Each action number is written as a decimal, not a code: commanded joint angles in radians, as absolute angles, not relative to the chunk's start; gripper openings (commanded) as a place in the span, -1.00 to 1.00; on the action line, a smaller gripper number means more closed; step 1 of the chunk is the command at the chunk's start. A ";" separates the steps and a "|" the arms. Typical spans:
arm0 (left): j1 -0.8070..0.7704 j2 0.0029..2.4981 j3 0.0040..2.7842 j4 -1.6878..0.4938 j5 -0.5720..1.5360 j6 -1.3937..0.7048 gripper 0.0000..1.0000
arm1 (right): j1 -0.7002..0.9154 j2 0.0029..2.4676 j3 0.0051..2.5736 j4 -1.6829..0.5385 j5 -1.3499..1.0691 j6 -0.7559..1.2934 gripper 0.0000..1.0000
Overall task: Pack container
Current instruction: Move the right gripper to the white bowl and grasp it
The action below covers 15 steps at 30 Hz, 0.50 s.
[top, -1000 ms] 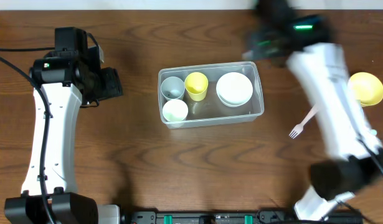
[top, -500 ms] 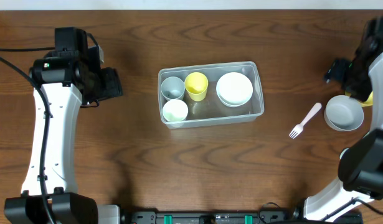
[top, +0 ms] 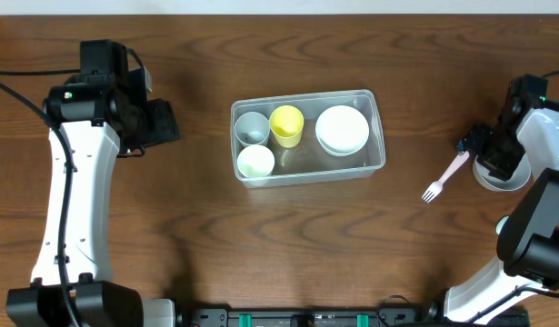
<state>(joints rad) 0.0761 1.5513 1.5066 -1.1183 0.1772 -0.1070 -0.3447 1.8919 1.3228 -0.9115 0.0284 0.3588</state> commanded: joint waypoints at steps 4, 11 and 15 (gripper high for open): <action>0.079 1.558 1.504 -1.124 0.176 -0.098 0.25 | -0.353 1.900 1.307 -0.884 0.030 0.357 0.12; 0.079 1.558 1.504 -1.124 0.176 -0.098 0.25 | -0.352 1.900 1.302 -0.883 0.056 0.343 0.01; 0.079 1.558 1.504 -1.124 0.176 -0.098 0.26 | -0.353 1.900 1.279 -0.855 0.078 0.342 0.01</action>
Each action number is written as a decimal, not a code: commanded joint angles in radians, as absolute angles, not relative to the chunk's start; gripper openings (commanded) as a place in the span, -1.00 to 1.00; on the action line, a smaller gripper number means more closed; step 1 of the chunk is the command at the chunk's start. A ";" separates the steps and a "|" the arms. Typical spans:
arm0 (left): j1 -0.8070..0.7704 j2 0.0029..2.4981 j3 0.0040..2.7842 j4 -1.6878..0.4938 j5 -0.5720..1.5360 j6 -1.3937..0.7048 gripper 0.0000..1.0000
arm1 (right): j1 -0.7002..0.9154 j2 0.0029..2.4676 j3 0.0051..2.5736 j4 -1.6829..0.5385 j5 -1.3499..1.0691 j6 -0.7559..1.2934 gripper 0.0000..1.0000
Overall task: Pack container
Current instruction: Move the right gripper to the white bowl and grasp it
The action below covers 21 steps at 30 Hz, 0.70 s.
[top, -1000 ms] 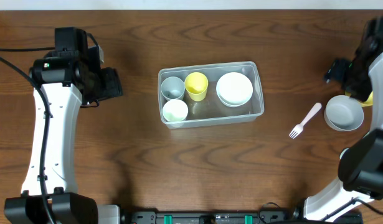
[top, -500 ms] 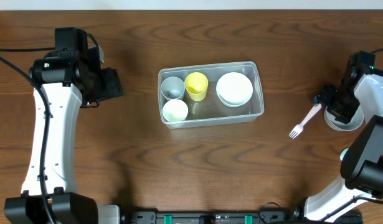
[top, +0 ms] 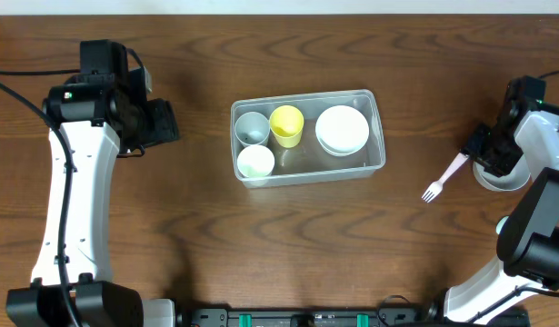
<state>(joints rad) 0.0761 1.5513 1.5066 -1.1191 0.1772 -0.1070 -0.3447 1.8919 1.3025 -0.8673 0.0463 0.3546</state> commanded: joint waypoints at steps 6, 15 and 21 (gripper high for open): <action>0.079 1.558 1.504 -1.124 0.176 -0.098 0.26 | -0.353 1.900 1.251 -0.822 0.078 0.335 -0.11; 0.079 1.558 1.504 -1.124 0.176 -0.098 0.25 | -0.353 1.900 1.248 -0.817 0.078 0.335 -0.68; 0.079 1.558 1.504 -1.124 0.176 -0.098 0.25 | -0.352 1.900 1.249 -0.810 0.078 0.336 -0.97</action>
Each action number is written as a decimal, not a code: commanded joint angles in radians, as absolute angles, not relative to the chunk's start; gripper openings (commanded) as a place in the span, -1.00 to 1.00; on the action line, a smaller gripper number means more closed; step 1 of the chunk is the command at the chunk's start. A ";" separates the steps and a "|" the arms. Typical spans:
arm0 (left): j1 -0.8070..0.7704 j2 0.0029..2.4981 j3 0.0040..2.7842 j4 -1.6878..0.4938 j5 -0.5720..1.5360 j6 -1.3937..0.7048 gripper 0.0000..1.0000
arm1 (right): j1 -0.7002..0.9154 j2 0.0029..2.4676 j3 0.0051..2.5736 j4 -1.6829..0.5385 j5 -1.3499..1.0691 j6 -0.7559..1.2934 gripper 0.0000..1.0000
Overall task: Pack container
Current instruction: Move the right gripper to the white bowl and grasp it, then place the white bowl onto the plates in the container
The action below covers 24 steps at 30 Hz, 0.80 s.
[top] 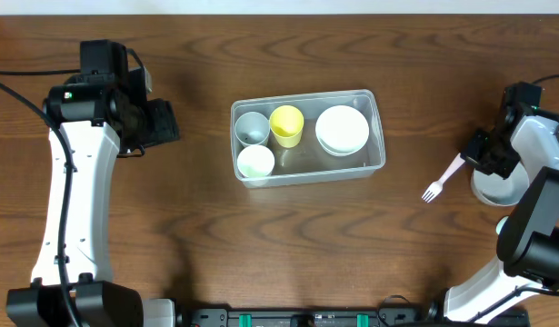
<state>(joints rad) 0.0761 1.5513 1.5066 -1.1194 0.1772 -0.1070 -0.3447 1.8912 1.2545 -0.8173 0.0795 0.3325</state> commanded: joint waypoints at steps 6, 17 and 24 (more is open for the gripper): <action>0.079 1.558 1.504 -1.124 0.176 -0.098 0.25 | -0.325 1.874 1.280 -0.817 0.030 0.313 -0.97; 0.079 1.558 1.504 -1.124 0.176 -0.098 0.25 | -0.028 1.671 1.616 -1.036 -0.004 0.041 -0.98; 0.079 1.558 1.504 -1.124 0.176 -0.098 0.25 | 0.321 1.671 1.662 -1.032 0.047 -0.088 -0.98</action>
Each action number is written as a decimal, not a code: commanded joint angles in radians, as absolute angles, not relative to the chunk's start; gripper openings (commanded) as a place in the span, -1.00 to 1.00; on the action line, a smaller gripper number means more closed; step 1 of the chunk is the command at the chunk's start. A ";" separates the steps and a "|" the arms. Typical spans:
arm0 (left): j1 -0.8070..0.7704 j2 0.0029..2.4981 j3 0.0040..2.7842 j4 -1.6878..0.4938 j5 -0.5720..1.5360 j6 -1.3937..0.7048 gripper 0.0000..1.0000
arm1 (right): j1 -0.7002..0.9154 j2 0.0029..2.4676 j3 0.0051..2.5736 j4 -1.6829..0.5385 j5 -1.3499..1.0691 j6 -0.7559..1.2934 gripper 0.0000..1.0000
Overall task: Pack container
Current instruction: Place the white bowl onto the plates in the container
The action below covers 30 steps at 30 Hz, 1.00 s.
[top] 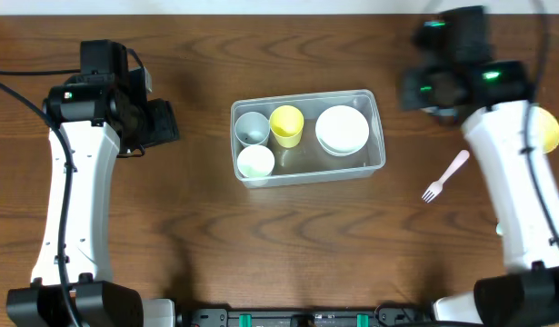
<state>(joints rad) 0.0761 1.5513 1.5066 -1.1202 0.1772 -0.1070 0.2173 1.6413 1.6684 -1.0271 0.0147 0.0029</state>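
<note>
A clear plastic container (377, 160) sits mid-table, holding a grey cup (252, 127), a yellow cup (286, 124), a white cup (255, 162) and a stack of white bowls (342, 130). A pink fork (445, 176) lies on the table to its right. My right gripper (414, 91) hovers blurred just beyond the container's far right corner; its jaws cannot be read and nothing shows in them. My left gripper (163, 123) hangs well left of the container, its jaws too dark to read.
A yellow round object (545, 128) peeks out from behind the right arm at the right edge. The right arm's white links cover the table to the right of the fork.
My right gripper has moved from the white bowl at the far right edge to the container's far right corner. The white bowl no longer shows; a yellow object shows there. The left arm is unmoved.
In all three earlier moments my right gripper stayed at the rim of a white bowl at the right edge, shifting only slightly, beside the pink fork. Now it is up by the container. The fork, the container's contents and the left arm stayed put.
</note>
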 commanded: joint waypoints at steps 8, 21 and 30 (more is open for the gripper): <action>0.079 1.558 1.504 -1.124 0.176 -0.098 0.25 | 0.524 1.820 1.661 -1.006 0.105 -0.083 -0.97; 0.079 1.558 1.504 -1.124 0.176 -0.098 0.26 | 0.524 1.955 1.660 -1.007 0.105 -0.061 -0.98; 0.079 1.558 1.504 -1.124 0.176 -0.098 0.26 | 0.515 1.957 1.660 -1.013 0.105 -0.061 0.11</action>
<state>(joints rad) 0.0761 1.5513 1.5066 -1.1202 0.1768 -0.1070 0.5240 1.9553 1.6573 -1.0122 0.0921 -0.0635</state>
